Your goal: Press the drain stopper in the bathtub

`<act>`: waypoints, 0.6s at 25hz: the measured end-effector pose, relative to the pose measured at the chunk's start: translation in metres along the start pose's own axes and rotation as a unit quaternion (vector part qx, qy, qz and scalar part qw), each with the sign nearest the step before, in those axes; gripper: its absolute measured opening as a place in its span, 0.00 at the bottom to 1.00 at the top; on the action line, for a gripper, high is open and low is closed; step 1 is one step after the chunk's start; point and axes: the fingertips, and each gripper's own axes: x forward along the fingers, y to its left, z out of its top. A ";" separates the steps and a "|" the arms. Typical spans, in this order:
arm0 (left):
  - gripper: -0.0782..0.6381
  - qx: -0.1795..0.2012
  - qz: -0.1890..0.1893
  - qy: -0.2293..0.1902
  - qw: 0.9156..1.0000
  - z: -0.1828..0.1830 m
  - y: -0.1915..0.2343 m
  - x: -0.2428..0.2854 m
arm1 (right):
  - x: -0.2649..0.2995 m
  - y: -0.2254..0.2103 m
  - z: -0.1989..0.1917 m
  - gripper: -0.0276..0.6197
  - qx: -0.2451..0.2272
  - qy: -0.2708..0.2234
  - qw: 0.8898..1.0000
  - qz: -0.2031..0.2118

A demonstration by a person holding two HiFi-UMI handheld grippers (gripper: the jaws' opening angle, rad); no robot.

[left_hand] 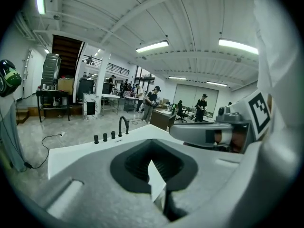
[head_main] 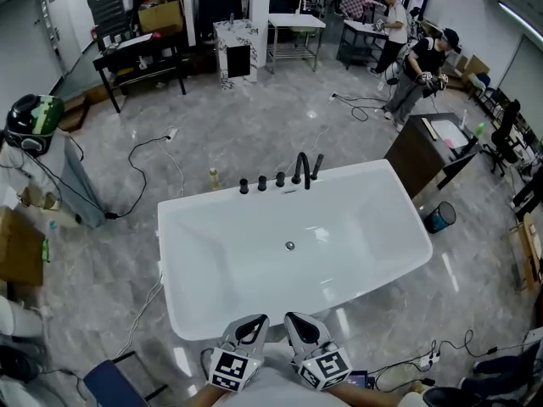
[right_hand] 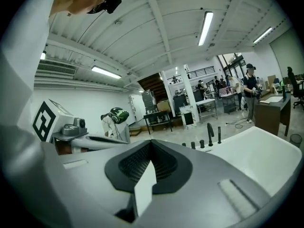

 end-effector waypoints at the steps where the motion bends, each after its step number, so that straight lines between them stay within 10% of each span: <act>1: 0.11 0.005 0.000 -0.001 1.000 0.000 0.000 -0.001 | 0.000 0.007 -0.001 0.04 -0.003 -0.003 1.000 0.008; 15: 0.11 -0.001 0.001 0.001 1.000 -0.008 0.002 -0.005 | 0.000 0.030 0.001 0.04 -0.045 -0.008 0.998 0.032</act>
